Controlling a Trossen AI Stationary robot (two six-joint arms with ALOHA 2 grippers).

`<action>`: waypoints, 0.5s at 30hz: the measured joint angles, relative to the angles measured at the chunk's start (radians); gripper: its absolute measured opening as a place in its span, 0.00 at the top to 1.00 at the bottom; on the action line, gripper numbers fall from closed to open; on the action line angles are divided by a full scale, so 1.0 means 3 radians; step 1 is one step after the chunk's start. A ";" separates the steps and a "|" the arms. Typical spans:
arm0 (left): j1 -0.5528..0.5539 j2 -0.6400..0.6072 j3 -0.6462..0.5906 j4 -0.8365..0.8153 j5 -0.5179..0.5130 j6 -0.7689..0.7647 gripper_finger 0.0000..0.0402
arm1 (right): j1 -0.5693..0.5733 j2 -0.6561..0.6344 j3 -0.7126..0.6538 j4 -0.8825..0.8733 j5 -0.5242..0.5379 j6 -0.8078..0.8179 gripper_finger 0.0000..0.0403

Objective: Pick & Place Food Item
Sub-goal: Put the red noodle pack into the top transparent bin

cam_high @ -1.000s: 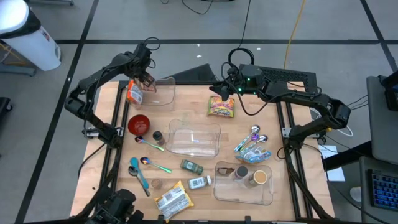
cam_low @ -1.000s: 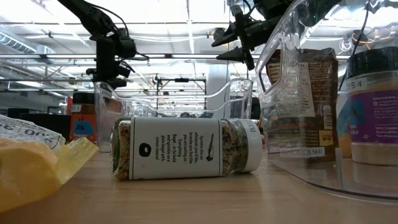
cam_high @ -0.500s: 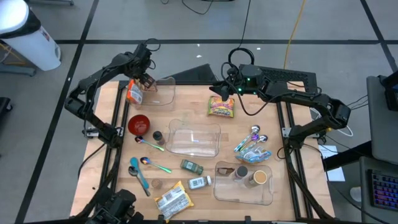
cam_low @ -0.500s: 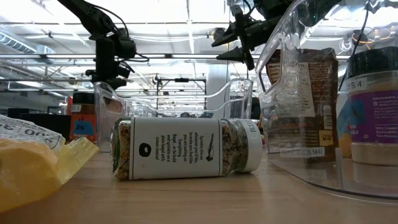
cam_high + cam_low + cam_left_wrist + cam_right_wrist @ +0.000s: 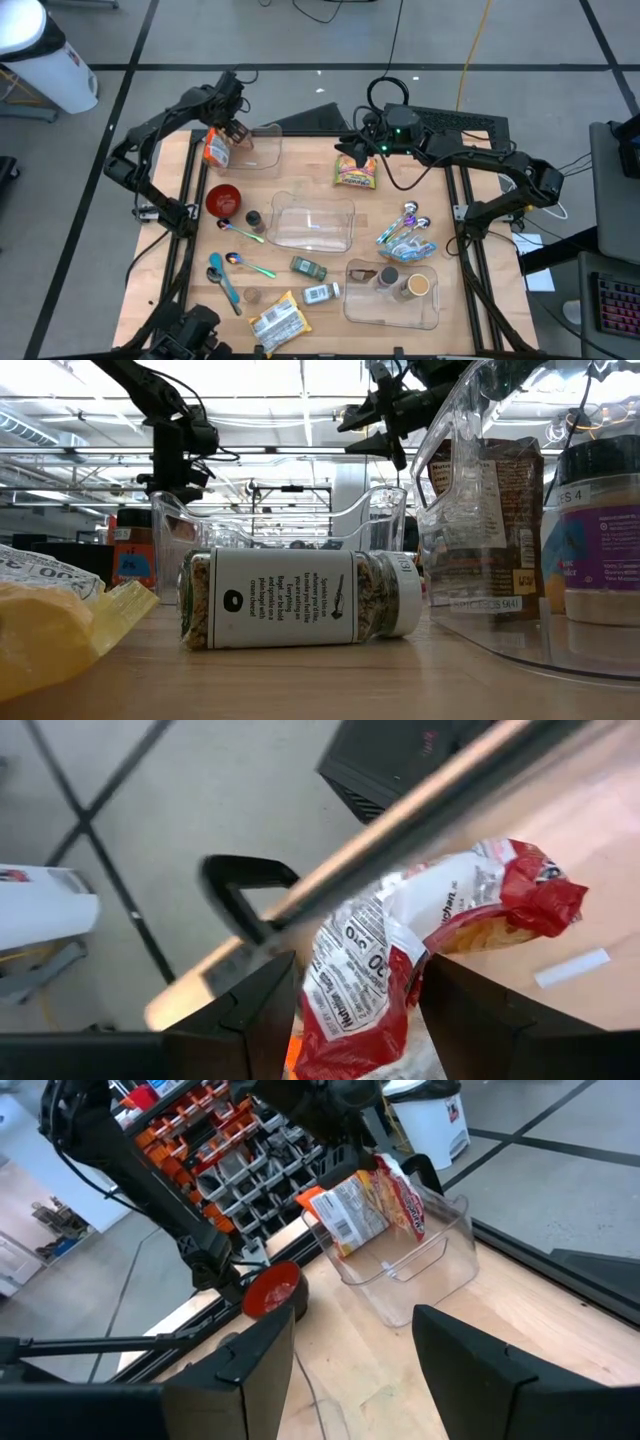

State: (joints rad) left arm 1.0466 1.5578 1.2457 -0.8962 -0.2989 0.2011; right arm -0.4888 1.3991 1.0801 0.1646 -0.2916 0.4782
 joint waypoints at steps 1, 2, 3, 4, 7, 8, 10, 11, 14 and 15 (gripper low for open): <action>0.0001 0.0000 -0.0035 0.0012 0.0052 0.0001 0.48 | 0.0000 0.0000 0.0000 -0.0001 0.0001 0.0000 0.51; 0.0001 0.0000 -0.0069 0.0023 0.0086 -0.0001 0.48 | 0.0000 0.0000 0.0000 0.0000 0.0001 0.0000 0.51; 0.0001 0.0000 -0.0103 0.0037 0.0110 0.0000 0.48 | 0.0000 0.0000 -0.0001 -0.0001 0.0002 0.0000 0.51; 0.0001 0.0001 -0.0128 0.0036 0.0119 -0.0001 0.48 | 0.0000 0.0000 0.0000 -0.0001 0.0001 0.0000 0.51; 0.0001 0.0001 -0.0193 0.0038 0.0108 0.0000 0.48 | 0.0000 0.0000 -0.0001 -0.0001 0.0001 0.0000 0.51; 0.0005 0.0001 -0.0214 0.0039 0.0104 -0.0001 0.48 | 0.0000 0.0000 -0.0001 -0.0001 0.0002 0.0000 0.51; 0.0017 0.0001 -0.0250 0.0040 0.0103 -0.0001 0.48 | 0.0000 0.0000 0.0000 -0.0001 0.0003 0.0000 0.51; 0.0026 0.0001 -0.0258 0.0041 0.0102 -0.0002 0.48 | 0.0000 0.0001 -0.0001 -0.0001 0.0003 0.0000 0.51; 0.0031 0.0001 -0.0258 0.0106 0.0094 -0.0034 0.48 | 0.0000 0.0000 0.0000 -0.0001 0.0004 0.0000 0.51; 0.0031 0.0001 -0.0258 0.0138 0.0094 -0.0062 0.48 | 0.0000 0.0000 -0.0001 -0.0001 0.0004 0.0000 0.51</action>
State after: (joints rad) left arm 1.0557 1.5581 1.1683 -0.8546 -0.2707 0.1823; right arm -0.4889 1.3992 1.0799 0.1644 -0.2905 0.4782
